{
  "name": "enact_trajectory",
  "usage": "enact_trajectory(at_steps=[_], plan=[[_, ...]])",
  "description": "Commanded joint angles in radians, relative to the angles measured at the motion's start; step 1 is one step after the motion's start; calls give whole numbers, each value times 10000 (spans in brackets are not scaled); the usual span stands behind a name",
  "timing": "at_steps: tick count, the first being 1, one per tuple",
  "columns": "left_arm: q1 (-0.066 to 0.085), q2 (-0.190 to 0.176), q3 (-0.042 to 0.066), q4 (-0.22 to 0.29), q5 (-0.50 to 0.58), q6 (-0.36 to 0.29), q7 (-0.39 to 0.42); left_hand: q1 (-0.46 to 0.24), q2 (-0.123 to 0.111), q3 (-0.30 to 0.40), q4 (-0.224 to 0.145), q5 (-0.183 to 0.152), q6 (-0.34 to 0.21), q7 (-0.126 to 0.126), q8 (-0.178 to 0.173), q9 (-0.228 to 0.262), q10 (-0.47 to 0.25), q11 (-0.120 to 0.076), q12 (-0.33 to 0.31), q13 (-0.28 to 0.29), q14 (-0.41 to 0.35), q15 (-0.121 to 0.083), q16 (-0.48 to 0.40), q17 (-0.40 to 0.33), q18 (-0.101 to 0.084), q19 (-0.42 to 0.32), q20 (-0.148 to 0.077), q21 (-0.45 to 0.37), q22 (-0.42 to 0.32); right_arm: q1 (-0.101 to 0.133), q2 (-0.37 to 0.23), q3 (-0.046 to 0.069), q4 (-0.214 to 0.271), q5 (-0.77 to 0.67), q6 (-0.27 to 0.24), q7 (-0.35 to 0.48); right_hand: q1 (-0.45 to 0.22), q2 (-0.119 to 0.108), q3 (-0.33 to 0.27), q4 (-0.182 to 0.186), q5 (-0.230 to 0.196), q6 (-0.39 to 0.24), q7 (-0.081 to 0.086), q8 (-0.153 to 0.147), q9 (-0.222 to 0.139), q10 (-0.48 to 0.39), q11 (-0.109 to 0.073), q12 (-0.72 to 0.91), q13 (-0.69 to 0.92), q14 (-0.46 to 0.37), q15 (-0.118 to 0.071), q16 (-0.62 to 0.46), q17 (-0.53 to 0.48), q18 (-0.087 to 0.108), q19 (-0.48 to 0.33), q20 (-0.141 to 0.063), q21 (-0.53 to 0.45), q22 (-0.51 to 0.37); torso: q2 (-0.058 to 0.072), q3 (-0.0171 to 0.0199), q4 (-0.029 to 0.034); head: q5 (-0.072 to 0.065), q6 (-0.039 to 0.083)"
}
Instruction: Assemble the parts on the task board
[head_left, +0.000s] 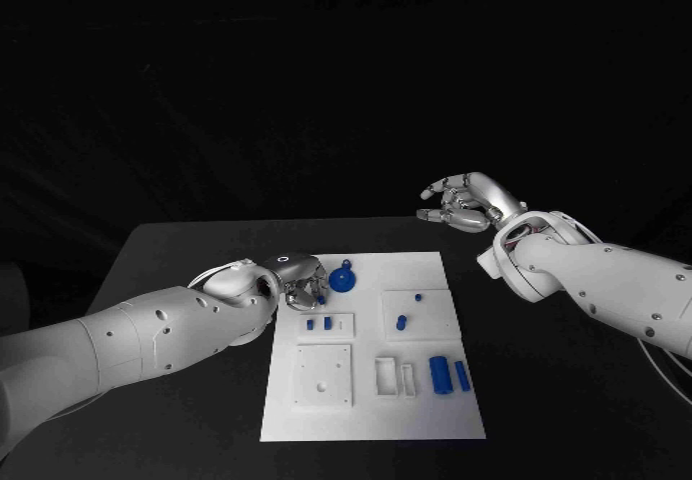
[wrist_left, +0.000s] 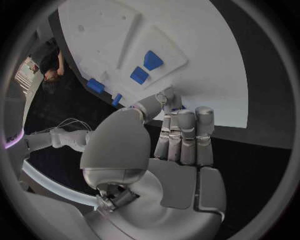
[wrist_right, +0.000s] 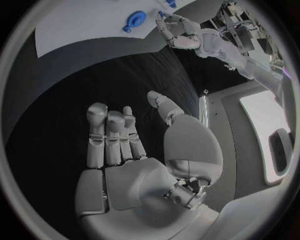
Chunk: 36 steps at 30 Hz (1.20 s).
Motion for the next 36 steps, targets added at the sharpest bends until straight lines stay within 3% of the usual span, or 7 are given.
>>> enact_trajectory(at_steps=[1, 36], plan=[[4, 33, 0, -32, 34, 198, -55, -52, 11, 58, 2, 22, 64, 14, 33, 16, 83, -10, -34, 13, 39, -21, 26, -12, 762, -10, -243, 30, 36, -4, 3, 4, 8, -38, 97, 54, 16, 76, -1, 47, 53, -124, 218, 42, 17, 14, -22, 52, -12, 40, 32, 46, -8, 805, 20, -53, -60, 159, 2, -6, 4, 12, -8], [4, 62, -29, -5, 63, 235, -2, -76, 4, 69, -19, 28, 69, 14, 31, 5, 109, -13, -64, 34, 38, -24, 17, -31, 751, -29, -245, 13, 28, -4, 9, 3, 1, -38, 110, 43, 22, 80, 3, 46, 54, -125, 218, 44, 17, 14, -22, 56, -18, 40, 32, 46, -9, 805, 23, -54, -63, 159, 2, 0, -6, 16, -22]])
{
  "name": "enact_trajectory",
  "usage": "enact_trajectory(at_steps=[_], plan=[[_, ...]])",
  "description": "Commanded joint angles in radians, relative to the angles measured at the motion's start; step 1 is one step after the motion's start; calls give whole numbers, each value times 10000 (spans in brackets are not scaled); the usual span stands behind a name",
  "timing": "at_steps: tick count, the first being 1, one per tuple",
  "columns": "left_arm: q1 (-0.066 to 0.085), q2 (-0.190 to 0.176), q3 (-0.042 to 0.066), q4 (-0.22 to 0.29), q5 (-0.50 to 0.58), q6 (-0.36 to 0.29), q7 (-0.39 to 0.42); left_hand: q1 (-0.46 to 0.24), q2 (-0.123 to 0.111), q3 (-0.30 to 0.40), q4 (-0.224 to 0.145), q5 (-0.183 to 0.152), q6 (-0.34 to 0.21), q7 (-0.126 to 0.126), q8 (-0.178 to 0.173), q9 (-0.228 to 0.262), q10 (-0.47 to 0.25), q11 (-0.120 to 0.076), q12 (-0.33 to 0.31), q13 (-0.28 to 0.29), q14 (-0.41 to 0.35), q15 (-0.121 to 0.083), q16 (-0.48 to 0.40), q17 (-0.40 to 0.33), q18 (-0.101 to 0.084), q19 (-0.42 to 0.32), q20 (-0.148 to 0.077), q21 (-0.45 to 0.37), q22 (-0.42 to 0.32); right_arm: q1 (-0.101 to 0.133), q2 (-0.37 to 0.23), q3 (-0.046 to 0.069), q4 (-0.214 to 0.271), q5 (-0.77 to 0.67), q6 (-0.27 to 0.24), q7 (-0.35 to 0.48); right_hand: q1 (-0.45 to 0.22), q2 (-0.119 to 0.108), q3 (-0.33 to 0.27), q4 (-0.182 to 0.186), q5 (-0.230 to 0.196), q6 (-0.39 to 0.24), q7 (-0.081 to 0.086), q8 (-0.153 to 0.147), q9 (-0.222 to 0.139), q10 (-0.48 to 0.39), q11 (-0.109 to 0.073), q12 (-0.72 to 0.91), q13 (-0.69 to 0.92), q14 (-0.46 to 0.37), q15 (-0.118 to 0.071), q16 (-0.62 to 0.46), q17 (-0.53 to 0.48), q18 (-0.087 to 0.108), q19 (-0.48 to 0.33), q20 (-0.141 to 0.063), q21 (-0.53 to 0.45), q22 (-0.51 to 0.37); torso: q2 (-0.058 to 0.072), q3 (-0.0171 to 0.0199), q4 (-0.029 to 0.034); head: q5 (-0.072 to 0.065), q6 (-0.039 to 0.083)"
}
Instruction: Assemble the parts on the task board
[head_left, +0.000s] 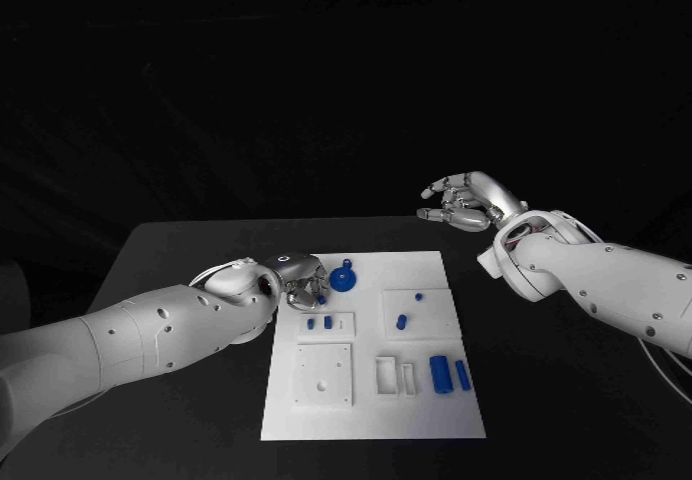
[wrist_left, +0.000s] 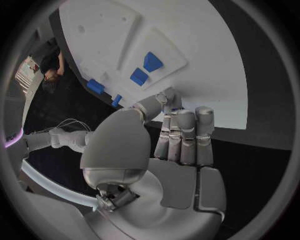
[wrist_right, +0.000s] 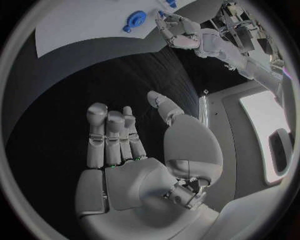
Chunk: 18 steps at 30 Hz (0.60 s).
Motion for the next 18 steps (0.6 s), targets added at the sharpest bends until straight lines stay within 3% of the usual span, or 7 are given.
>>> enact_trajectory(at_steps=[1, 18], plan=[[-11, 16, -15, 51, 41, 88, 39, -64, 17, 71, -19, 29, 57, 1, 64, 13, 57, 9, -64, 14, 22, -40, 17, -14, 752, -14, -217, 12, 32, -4, 6, 3, 8, -37, 110, 44, 22, 81, 3, 46, 54, -123, 220, 44, 10, 14, -22, 56, -9, 40, 31, 46, -10, 804, 13, -76, -63, 163, 3, 3, -4, 4, 1], [-10, -31, -43, 180, -104, 234, -182, -120, -114, 49, -47, 19, -35, 37, 7, -29, -18, 44, -161, 27, -56, -6, -28, -52, 714, -96, -201, -27, 30, -4, 7, 3, 1, -37, 114, 39, 25, 79, 4, 43, 54, -124, 220, 45, 10, 14, -22, 58, -12, 40, 31, 47, -11, 804, 14, -76, -64, 163, 4, -3, 1, -6, -18]])
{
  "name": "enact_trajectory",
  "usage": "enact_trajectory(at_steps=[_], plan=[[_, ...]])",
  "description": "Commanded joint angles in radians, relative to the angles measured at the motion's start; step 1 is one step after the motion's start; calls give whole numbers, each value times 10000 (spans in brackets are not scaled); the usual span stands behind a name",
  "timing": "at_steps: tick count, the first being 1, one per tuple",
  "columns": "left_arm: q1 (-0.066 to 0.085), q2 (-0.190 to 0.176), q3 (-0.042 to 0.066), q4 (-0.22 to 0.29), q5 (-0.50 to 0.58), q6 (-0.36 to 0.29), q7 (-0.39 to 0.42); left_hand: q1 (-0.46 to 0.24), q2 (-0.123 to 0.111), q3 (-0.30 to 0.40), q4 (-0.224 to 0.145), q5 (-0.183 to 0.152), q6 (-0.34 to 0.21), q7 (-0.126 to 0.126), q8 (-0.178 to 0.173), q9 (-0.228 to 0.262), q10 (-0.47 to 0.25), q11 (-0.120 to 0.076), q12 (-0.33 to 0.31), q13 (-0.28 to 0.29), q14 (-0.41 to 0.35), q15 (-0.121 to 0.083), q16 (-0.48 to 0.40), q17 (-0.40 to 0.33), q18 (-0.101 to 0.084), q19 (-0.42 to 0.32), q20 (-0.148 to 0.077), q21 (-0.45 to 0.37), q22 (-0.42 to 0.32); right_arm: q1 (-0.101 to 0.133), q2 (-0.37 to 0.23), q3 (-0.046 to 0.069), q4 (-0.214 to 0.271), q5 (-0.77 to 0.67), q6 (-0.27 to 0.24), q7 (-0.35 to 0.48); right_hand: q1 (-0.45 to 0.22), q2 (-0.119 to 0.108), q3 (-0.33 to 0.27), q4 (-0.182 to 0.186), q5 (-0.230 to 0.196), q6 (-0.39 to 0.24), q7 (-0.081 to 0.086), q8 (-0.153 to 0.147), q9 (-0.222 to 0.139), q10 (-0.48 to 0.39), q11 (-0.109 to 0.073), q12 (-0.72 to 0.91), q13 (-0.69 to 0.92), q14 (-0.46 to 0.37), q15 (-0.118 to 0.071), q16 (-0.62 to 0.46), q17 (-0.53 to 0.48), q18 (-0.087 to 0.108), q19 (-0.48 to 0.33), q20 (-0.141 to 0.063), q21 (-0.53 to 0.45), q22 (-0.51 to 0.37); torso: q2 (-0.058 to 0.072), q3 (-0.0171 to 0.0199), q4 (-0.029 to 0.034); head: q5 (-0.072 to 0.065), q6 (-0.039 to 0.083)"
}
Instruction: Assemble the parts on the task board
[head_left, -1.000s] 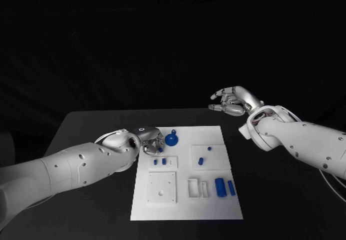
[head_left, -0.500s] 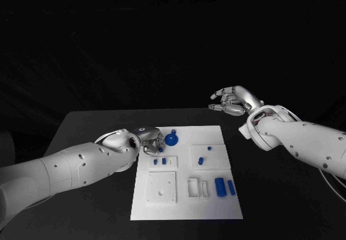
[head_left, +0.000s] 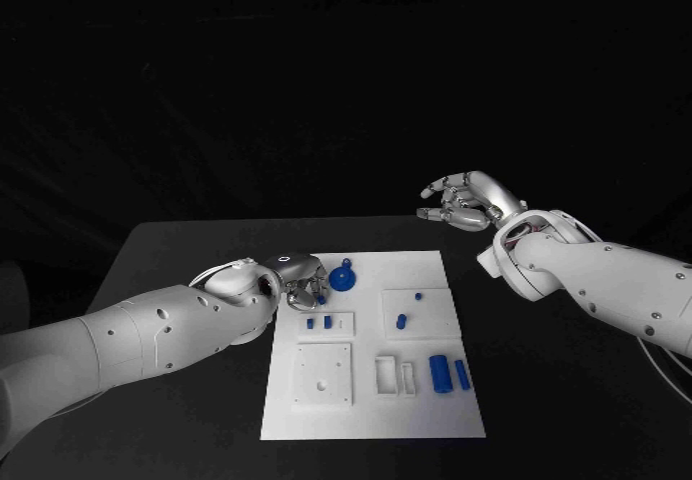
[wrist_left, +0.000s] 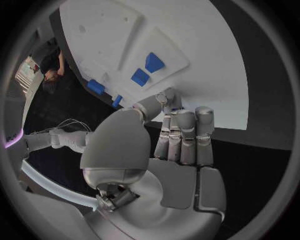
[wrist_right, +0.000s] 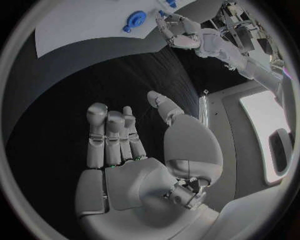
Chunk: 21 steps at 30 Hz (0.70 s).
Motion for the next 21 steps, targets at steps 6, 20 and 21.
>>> enact_trajectory(at_steps=[6, 20, 21], plan=[[-15, -33, -39, 114, -70, 120, -73, -125, -147, 0, 0, 15, -79, 75, -8, -44, -64, 67, -114, 17, -94, 16, -39, -25, 701, -111, -206, -39, 33, -4, -3, 3, 6, -37, 112, 39, 26, 80, 4, 43, 54, -146, 198, 45, 12, 14, -23, 58, -14, 40, 32, 47, -11, 804, -12, -56, -64, 165, 1, 2, -2, 5, -3], [-15, -42, -46, 96, -64, 95, -148, -179, -498, -77, 103, 6, -352, 171, -141, -112, -229, 145, -281, 21, -143, 89, -33, -49, 711, -132, -163, -51, 30, -5, -6, 3, 6, -37, 107, 44, 26, 80, 4, 43, 53, -148, 198, 45, 12, 12, -22, 59, -16, 39, 32, 46, -12, 804, -12, -55, -66, 165, 1, 4, -1, -2, 12], [-15, -41, -46, 99, -51, 93, -140, -179, -541, -82, 115, 5, -415, 195, -170, -125, -264, 161, -310, 18, -153, 105, -34, -53, 715, -137, -151, -56, 28, -5, -8, 3, 7, -37, 109, 41, 26, 80, 4, 43, 53, -148, 198, 45, 12, 12, -22, 59, -17, 38, 32, 46, -12, 804, -12, -55, -66, 165, 2, 2, -2, -5, 7]])
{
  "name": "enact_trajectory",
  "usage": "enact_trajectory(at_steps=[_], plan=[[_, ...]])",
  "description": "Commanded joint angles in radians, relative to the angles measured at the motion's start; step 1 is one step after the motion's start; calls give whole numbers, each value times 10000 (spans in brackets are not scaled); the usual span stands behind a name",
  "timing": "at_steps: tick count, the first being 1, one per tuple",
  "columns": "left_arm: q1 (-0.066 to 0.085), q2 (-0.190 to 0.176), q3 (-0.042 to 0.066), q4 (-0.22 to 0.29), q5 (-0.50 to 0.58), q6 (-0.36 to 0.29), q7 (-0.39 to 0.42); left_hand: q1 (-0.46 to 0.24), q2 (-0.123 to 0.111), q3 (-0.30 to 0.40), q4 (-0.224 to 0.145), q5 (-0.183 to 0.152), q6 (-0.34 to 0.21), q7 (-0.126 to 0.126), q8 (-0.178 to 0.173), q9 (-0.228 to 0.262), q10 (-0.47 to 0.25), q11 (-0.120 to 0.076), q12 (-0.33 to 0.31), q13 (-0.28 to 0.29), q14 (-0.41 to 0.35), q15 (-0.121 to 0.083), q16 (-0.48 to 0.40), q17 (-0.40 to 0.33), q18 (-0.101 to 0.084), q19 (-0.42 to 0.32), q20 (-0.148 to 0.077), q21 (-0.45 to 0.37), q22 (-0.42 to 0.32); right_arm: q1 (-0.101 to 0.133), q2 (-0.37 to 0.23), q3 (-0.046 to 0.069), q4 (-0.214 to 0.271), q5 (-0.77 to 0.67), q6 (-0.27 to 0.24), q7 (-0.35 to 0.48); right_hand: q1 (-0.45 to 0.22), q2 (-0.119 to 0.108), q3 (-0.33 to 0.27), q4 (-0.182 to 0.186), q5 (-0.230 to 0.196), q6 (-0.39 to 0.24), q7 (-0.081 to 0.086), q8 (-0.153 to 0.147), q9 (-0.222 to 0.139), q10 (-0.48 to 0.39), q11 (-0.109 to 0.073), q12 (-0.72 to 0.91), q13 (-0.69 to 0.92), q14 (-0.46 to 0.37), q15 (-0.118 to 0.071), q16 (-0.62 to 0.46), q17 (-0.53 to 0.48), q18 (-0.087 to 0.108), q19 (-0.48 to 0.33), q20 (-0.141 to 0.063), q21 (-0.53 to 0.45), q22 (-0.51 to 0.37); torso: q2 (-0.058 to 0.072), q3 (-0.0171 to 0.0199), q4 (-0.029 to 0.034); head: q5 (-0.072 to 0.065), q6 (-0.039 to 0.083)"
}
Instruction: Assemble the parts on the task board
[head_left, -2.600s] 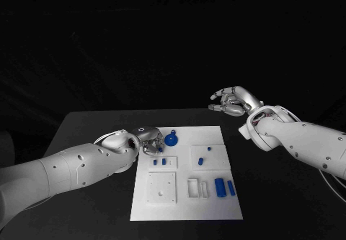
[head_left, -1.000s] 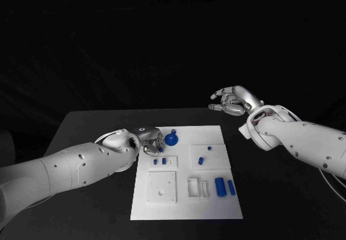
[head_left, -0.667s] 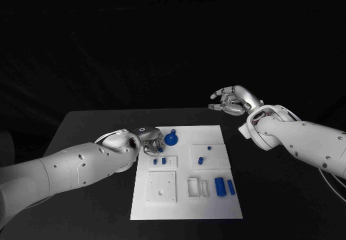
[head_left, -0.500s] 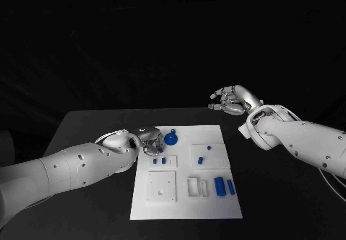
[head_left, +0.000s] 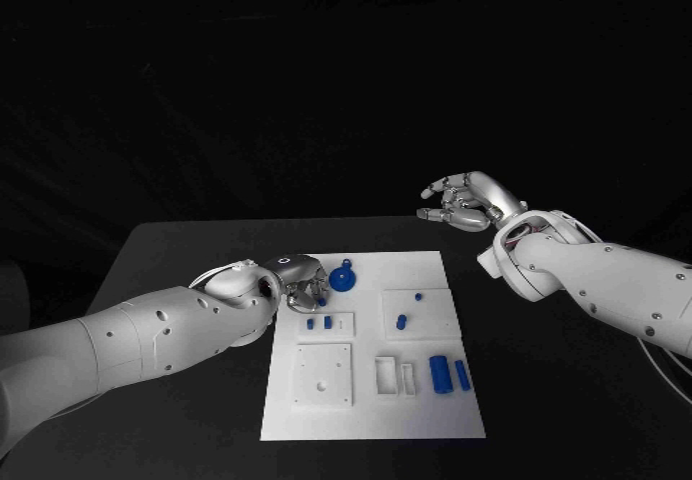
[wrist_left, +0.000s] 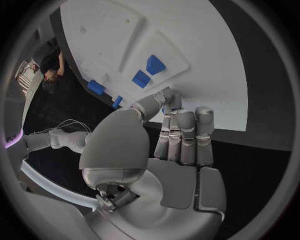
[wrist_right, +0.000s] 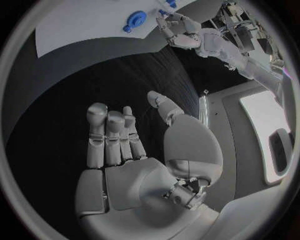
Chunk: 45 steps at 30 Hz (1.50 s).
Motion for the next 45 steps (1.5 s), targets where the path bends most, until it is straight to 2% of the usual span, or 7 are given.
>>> enact_trajectory(at_steps=[1, 10, 20, 34, 38, 42, 45], plan=[[-10, 1, -12, 16, -24, 79, -19, 0, -167, -19, 49, 3, -189, 57, -102, -40, -151, 32, -91, -5, -91, 50, -34, -22, 721, -72, -105, -60, 21, -5, -4, 3, 7, -37, 109, 43, 26, 80, 4, 43, 53, -146, 200, 45, 12, 12, -22, 59, -18, 39, 32, 46, -13, 803, -12, -60, -66, 166, 2, -1, 0, -9, 0], [-10, -4, -13, -16, 31, 49, -64, 90, -403, -44, 105, 4, -670, 241, -300, -121, -474, 171, -335, -45, -153, 183, -20, -48, 786, -94, 17, -76, 17, -5, -13, 3, 7, -37, 107, 43, 25, 79, 4, 43, 53, -148, 200, 44, 12, 10, -22, 58, -20, 37, 33, 45, -13, 803, -13, -59, -67, 166, 0, -1, -1, -11, 2], [-11, -34, -12, -43, 41, -119, -176, 88, -606, -72, 237, 12, -1129, 253, -472, -216, -555, 217, -420, -31, -132, 229, 5, -72, 863, -19, 77, -56, 5, -6, -16, 3, 2, -37, 104, 47, 25, 77, 4, 42, 52, -149, 201, 44, 12, 9, -21, 58, -21, 36, 33, 44, -14, 803, -13, -59, -68, 166, 3, -6, 1, -38, -2], [-12, -180, 8, -319, 475, -501, -40, 240, -618, 6, 276, 16, -1248, 280, -467, -228, -629, 244, -486, -21, -149, 255, -25, -114, 912, -10, 106, -83, -19, -59, -68, 0, -64, -113, 501, -191, 75, 81, 19, -6, 39, -170, 209, 37, 9, -44, -13, 29, -38, -6, 41, 17, -24, 803, -58, -53, -96, 164, -1, -6, -7, -49, 50], [-6, -364, 26, -392, 1740, -873, 298, 359, -514, 85, 258, 30, -1155, 357, -385, -205, -576, 235, -468, 6, -166, 248, -54, -142, 922, -22, 117, -102, -28, -182, -162, -2, -70, -218, 904, -394, 247, 116, 152, -142, -21, -140, 214, 66, 24, -221, -3, -200, -191, -227, 55, -158, -97, 803, -287, 18, -275, 121, -6, -12, -18, -49, 95], [9, -547, 90, -395, 3317, -1127, 683, 330, -473, 123, 282, 34, -1095, 412, -316, -195, -560, 244, -473, 28, -314, 260, -260, -256, 883, -151, 153, -229, -80, -290, -242, -23, -8, -331, 1199, -519, 278, 138, 262, -196, -59, -156, 231, 71, 32, -365, 16, -515, -442, -463, 79, -416, -236, 799, -538, 163, -538, 35, -15, 12, -23, -82, 156], [110, -678, 157, -370, 5965, -1165, 1161, 179, -468, 119, 366, 20, -1064, 408, -265, -186, -535, 258, -468, 51, -542, 277, -601, -427, 809, -384, 209, -468, -181, -356, -305, -39, 94, -586, 1588, -680, 422, 193, 486, -384, -197, -119, 241, 119, 66, -649, 37, -1490, -1160, -815, 121, -917, -552, 750, -949, 399, -1022, -156, -16, 13, -19, -204, 186]])
